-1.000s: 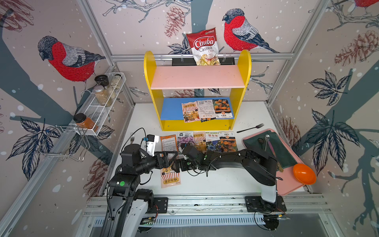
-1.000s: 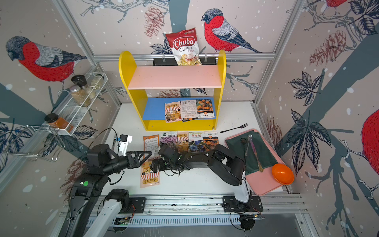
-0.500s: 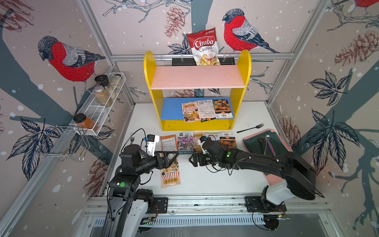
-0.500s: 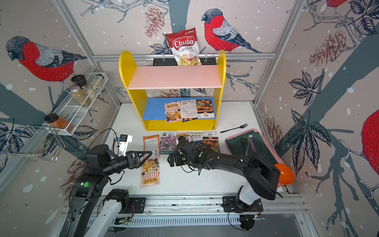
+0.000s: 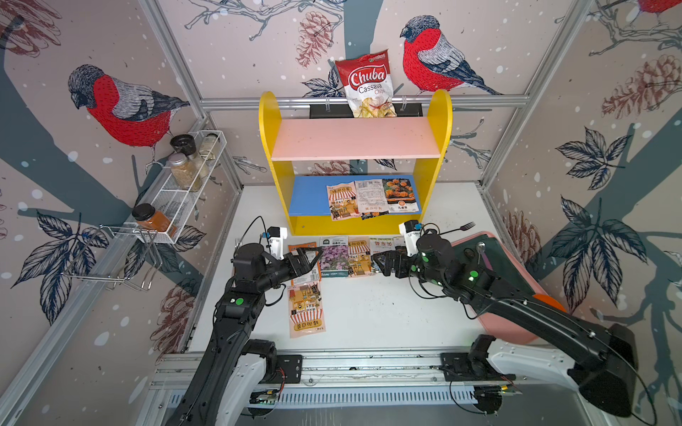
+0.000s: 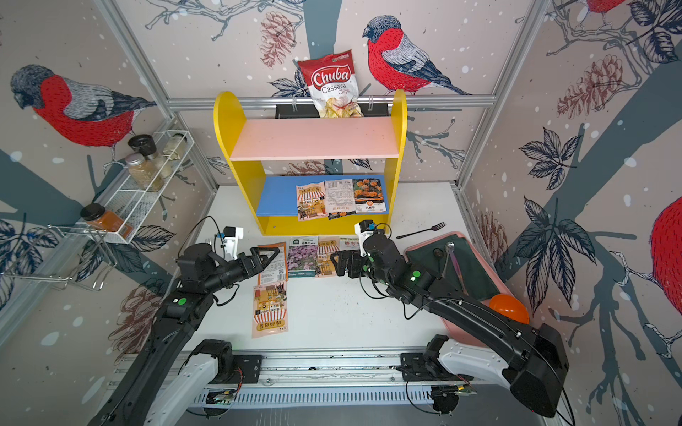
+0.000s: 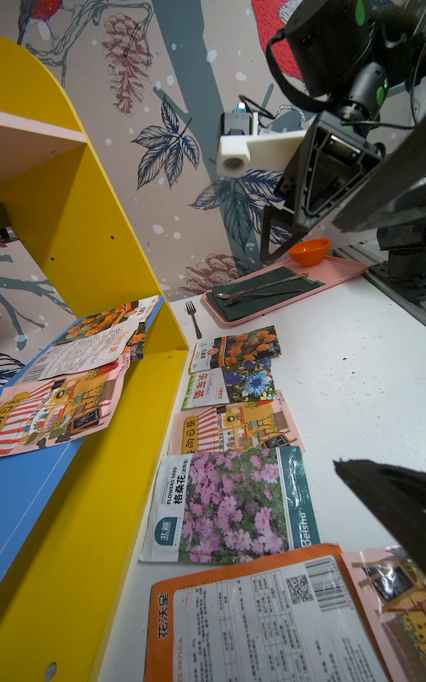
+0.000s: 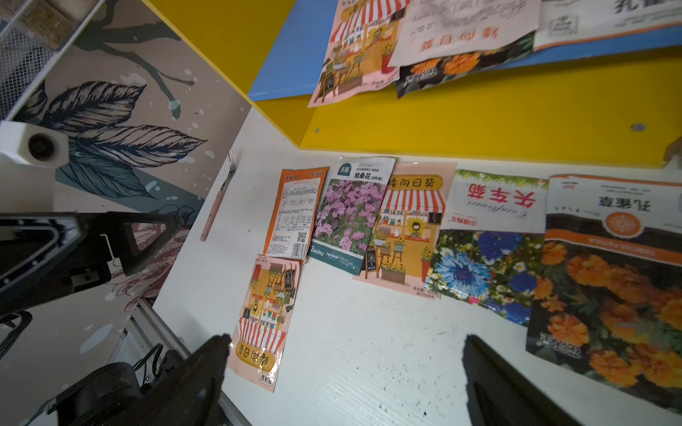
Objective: Take the seed bag off the shelf
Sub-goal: Place the seed packet at the center of the board, then pick up the seed packet from the shelf.
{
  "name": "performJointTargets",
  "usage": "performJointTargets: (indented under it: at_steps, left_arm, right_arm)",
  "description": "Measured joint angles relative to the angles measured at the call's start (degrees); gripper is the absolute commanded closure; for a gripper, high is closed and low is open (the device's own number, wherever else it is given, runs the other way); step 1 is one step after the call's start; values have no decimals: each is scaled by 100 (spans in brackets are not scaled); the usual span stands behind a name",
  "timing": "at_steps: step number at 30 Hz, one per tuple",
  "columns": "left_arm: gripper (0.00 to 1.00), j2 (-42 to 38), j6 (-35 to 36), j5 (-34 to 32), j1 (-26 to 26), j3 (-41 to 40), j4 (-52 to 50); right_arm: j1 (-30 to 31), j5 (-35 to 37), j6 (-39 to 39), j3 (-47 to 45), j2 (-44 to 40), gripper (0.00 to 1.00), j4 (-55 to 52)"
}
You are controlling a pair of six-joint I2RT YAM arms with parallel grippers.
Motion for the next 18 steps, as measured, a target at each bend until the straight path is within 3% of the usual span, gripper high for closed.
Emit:
performJointTargets:
  at_steps: [6, 18]
  left_arm:
    - [5, 868, -308, -433, -372, -168, 988]
    - [9, 2299, -916, -992, -463, -299, 2789]
  right_arm:
    - [-284, 17, -153, -31, -299, 0, -175]
    - [-527, -4, -221, -129, -520, 0, -262]
